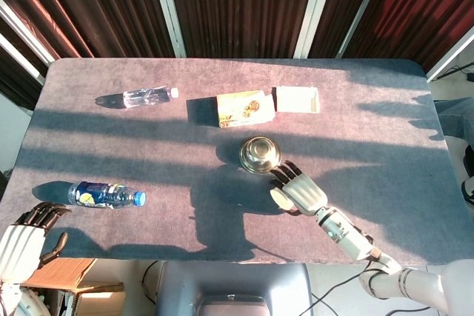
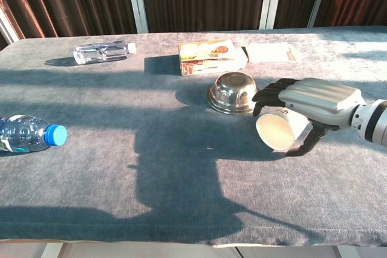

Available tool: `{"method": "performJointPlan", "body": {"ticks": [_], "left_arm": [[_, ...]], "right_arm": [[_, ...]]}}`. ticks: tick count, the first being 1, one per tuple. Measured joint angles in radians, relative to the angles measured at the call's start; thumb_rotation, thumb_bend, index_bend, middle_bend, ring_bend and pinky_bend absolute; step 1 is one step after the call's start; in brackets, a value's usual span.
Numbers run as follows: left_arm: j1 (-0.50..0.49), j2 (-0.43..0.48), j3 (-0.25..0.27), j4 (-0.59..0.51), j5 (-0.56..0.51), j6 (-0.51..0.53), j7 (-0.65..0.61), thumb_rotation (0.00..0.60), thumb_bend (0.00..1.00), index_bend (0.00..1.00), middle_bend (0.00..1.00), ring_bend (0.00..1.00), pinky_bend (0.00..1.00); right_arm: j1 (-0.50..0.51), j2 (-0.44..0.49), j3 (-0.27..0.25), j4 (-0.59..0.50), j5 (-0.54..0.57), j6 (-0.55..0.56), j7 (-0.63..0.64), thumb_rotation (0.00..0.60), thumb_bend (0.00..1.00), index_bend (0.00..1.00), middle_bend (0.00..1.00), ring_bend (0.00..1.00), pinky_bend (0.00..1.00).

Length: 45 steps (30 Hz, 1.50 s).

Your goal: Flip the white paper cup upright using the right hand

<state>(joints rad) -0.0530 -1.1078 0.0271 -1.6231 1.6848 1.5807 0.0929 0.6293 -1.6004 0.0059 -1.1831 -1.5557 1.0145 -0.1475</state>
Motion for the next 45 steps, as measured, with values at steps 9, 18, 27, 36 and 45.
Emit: {"method": "performJointPlan", "body": {"ticks": [9, 18, 27, 36, 45], "left_arm": [[0.0, 0.002, 0.001, -0.007, -0.004, -0.005, 0.007, 0.6, 0.42, 0.34, 0.29, 0.21, 0.4], [0.002, 0.003, 0.001, -0.006, -0.004, -0.001, 0.004, 0.6, 0.42, 0.34, 0.29, 0.21, 0.4], [0.002, 0.002, 0.002, -0.007, 0.0, -0.002, 0.009, 0.6, 0.42, 0.34, 0.29, 0.21, 0.4], [0.002, -0.001, 0.002, -0.007, 0.003, -0.001, 0.016, 0.6, 0.42, 0.34, 0.29, 0.21, 0.4], [0.003, 0.001, 0.002, -0.007, 0.001, 0.001, 0.014, 0.6, 0.42, 0.34, 0.29, 0.21, 0.4]], "right_arm": [[-0.002, 0.006, 0.005, -0.012, 0.007, 0.003, -0.016, 0.6, 0.21, 0.42, 0.27, 0.19, 0.25], [-0.012, -0.029, -0.002, 0.042, -0.024, 0.057, -0.006, 0.6, 0.24, 0.67, 0.49, 0.44, 0.48], [-0.031, -0.058, -0.006, 0.083, -0.073, 0.172, 0.25, 0.6, 0.24, 0.67, 0.5, 0.44, 0.49], [-0.033, -0.056, -0.04, 0.097, -0.087, 0.174, 0.844, 0.6, 0.24, 0.57, 0.5, 0.38, 0.45], [-0.015, -0.055, -0.097, 0.146, -0.101, 0.113, 1.355, 0.6, 0.24, 0.52, 0.47, 0.33, 0.39]]}}
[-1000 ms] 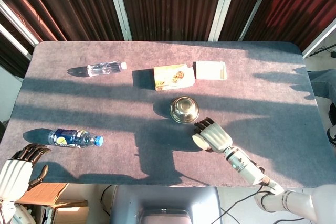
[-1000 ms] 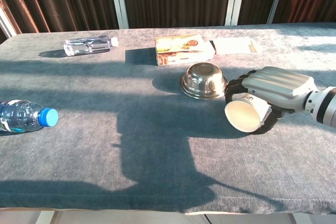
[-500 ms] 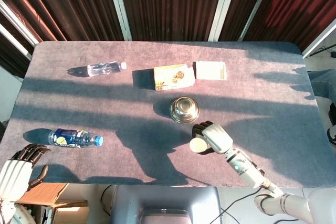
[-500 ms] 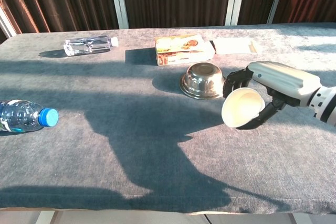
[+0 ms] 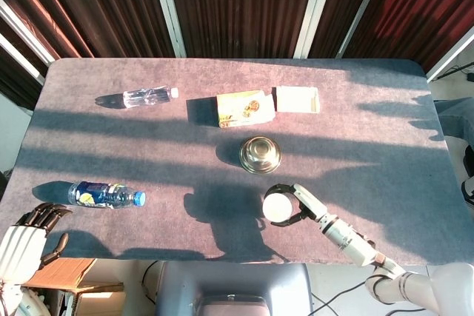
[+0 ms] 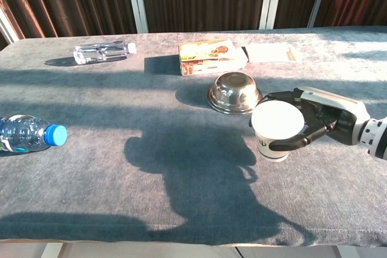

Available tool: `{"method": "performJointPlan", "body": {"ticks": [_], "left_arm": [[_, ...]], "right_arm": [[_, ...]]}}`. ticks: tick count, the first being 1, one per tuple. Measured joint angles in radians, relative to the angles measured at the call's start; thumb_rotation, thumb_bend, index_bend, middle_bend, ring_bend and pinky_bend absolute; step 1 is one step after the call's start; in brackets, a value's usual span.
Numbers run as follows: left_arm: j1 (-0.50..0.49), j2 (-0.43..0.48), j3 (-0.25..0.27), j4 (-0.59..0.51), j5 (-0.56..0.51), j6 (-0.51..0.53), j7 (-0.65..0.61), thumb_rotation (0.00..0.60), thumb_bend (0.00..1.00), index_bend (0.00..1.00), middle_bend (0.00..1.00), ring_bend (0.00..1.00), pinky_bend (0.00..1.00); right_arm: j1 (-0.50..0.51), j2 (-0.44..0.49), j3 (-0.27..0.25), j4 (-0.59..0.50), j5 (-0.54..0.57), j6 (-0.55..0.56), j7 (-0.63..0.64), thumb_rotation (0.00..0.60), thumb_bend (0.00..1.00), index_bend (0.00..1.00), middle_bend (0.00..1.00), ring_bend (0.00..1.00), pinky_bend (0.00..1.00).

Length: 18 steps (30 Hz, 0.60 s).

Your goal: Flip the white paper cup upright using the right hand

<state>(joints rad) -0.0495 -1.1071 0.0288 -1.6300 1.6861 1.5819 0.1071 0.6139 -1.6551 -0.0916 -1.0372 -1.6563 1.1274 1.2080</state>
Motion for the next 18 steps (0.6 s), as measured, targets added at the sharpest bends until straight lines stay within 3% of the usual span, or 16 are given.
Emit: {"method": "performJointPlan", "body": {"ticks": [6, 9, 13, 16, 18], "left_arm": [[0.001, 0.001, 0.001, -0.001, 0.002, 0.001, -0.001, 0.6, 0.42, 0.34, 0.29, 0.21, 0.4], [0.001, 0.0, 0.0, -0.001, 0.002, 0.001, 0.0, 0.6, 0.42, 0.34, 0.29, 0.21, 0.4], [0.0, 0.001, 0.0, -0.001, 0.001, 0.0, -0.001, 0.6, 0.42, 0.34, 0.29, 0.21, 0.4], [0.0, 0.001, 0.001, -0.001, 0.001, 0.0, -0.003, 0.6, 0.42, 0.34, 0.29, 0.21, 0.4], [0.001, 0.002, 0.0, -0.001, 0.001, 0.0, -0.004, 0.6, 0.42, 0.34, 0.29, 0.21, 0.4]], "right_arm": [[-0.001, -0.013, -0.028, 0.093, -0.026, 0.011, 0.049, 0.6, 0.24, 0.43, 0.39, 0.26, 0.33], [-0.004, -0.014, -0.039, 0.104, -0.04, 0.028, 0.058, 0.6, 0.24, 0.32, 0.29, 0.16, 0.22], [-0.009, -0.009, -0.042, 0.115, -0.055, 0.067, 0.026, 0.6, 0.24, 0.11, 0.08, 0.01, 0.04], [-0.014, 0.005, -0.041, 0.11, -0.071, 0.117, -0.001, 0.6, 0.24, 0.01, 0.0, 0.0, 0.0], [-0.018, 0.024, -0.041, 0.094, -0.082, 0.153, -0.018, 0.6, 0.24, 0.0, 0.0, 0.0, 0.0]]}}
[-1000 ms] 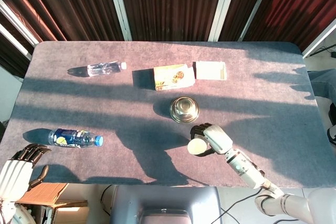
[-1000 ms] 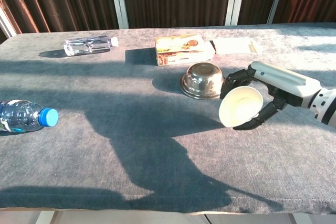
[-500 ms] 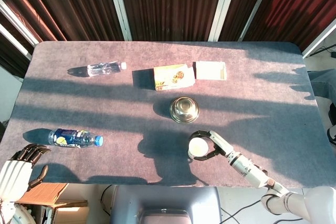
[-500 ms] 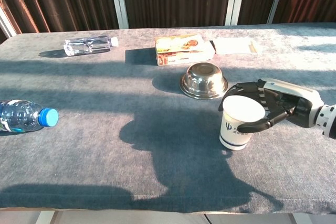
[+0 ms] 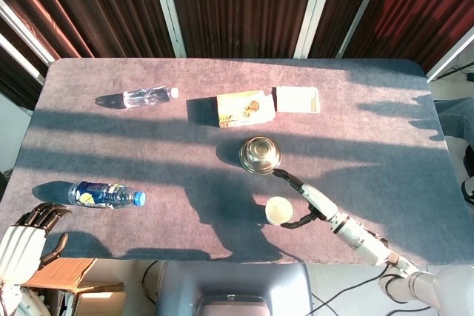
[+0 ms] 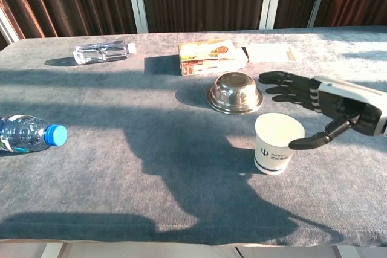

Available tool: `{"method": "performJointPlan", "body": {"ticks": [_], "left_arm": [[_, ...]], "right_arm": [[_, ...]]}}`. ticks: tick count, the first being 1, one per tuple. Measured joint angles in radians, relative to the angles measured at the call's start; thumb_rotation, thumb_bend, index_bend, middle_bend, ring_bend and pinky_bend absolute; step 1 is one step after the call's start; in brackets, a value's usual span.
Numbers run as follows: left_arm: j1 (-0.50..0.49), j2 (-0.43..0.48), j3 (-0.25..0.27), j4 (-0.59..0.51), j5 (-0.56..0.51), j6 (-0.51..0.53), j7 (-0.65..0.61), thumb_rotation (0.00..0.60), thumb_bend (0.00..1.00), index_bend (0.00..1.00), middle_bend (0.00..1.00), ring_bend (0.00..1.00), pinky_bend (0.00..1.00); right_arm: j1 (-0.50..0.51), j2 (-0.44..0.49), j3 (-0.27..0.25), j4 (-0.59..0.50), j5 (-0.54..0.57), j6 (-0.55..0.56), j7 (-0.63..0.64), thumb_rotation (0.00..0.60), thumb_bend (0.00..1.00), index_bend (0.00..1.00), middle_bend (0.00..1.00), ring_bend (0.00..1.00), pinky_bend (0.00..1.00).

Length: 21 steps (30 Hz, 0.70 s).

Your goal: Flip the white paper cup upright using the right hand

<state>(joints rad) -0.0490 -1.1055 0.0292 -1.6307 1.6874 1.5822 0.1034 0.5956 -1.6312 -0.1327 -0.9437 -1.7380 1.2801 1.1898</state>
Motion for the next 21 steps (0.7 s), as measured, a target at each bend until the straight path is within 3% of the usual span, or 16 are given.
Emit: {"method": "performJointPlan", "body": {"ticks": [6, 9, 12, 16, 21], "left_arm": [[-0.001, 0.0, -0.002, 0.001, -0.004, -0.002, -0.003, 0.6, 0.42, 0.34, 0.29, 0.21, 0.4], [-0.002, 0.0, -0.003, 0.001, -0.008, -0.006, -0.005, 0.6, 0.42, 0.34, 0.29, 0.21, 0.4], [-0.003, -0.001, -0.005, 0.001, -0.011, -0.006, -0.006, 0.6, 0.42, 0.34, 0.29, 0.21, 0.4], [-0.004, -0.003, -0.006, 0.001, -0.011, -0.008, -0.003, 0.6, 0.42, 0.34, 0.29, 0.21, 0.4], [-0.006, -0.006, -0.008, 0.001, -0.015, -0.012, 0.006, 0.6, 0.42, 0.34, 0.29, 0.21, 0.4]], "right_arm": [[-0.021, 0.122, -0.006, -0.17, -0.017, 0.065, -0.093, 0.6, 0.24, 0.0, 0.0, 0.0, 0.0], [-0.046, 0.186, -0.006, -0.277, -0.009, 0.086, -0.231, 0.6, 0.24, 0.03, 0.0, 0.0, 0.04], [-0.084, 0.234, 0.0, -0.349, 0.011, 0.117, -0.452, 0.6, 0.24, 0.06, 0.0, 0.0, 0.09], [-0.16, 0.281, 0.014, -0.437, 0.05, 0.185, -0.852, 0.6, 0.24, 0.06, 0.0, 0.0, 0.13], [-0.272, 0.313, 0.042, -0.518, 0.117, 0.283, -1.291, 0.6, 0.24, 0.0, 0.0, 0.0, 0.16]]}}
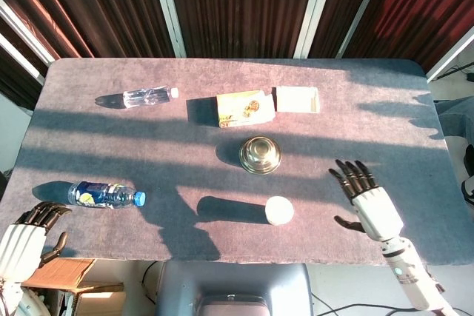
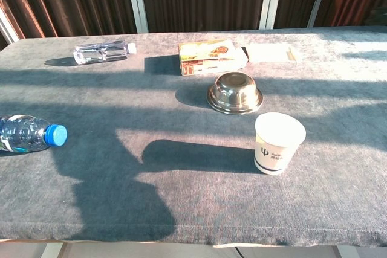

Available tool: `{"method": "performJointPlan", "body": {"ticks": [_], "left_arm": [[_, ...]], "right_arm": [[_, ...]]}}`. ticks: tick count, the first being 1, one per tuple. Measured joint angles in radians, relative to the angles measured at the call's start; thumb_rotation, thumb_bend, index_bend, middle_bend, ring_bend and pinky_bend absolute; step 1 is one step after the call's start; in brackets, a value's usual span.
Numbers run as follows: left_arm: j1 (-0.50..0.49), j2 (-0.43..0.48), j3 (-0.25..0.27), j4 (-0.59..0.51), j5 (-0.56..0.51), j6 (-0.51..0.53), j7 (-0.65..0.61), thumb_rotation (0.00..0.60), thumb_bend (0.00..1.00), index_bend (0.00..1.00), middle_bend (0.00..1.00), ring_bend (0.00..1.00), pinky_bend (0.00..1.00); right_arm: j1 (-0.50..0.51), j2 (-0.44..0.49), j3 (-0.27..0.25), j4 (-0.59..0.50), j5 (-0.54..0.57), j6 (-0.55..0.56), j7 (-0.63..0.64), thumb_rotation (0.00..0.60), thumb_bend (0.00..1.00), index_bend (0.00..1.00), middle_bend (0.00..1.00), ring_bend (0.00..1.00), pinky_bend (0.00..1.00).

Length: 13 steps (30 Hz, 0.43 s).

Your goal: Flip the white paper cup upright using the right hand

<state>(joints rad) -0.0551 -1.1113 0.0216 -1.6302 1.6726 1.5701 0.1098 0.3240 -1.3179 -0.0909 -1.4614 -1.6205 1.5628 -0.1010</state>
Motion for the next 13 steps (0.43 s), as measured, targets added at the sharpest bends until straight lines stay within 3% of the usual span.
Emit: {"method": "performJointPlan", "body": {"ticks": [5, 13], "left_arm": [[0.0, -0.003, -0.001, 0.0, -0.001, -0.001, 0.009, 0.6, 0.42, 0.34, 0.29, 0.21, 0.4], [-0.002, -0.006, -0.002, -0.002, 0.0, -0.002, 0.02, 0.6, 0.42, 0.34, 0.29, 0.21, 0.4]], "right_arm": [[-0.121, 0.012, 0.042, -0.043, 0.087, 0.087, -0.248, 0.6, 0.24, 0.0, 0.0, 0.0, 0.16], [-0.183, 0.02, 0.088, -0.058, 0.121, 0.095, -0.217, 0.6, 0.24, 0.0, 0.0, 0.0, 0.16]]}}
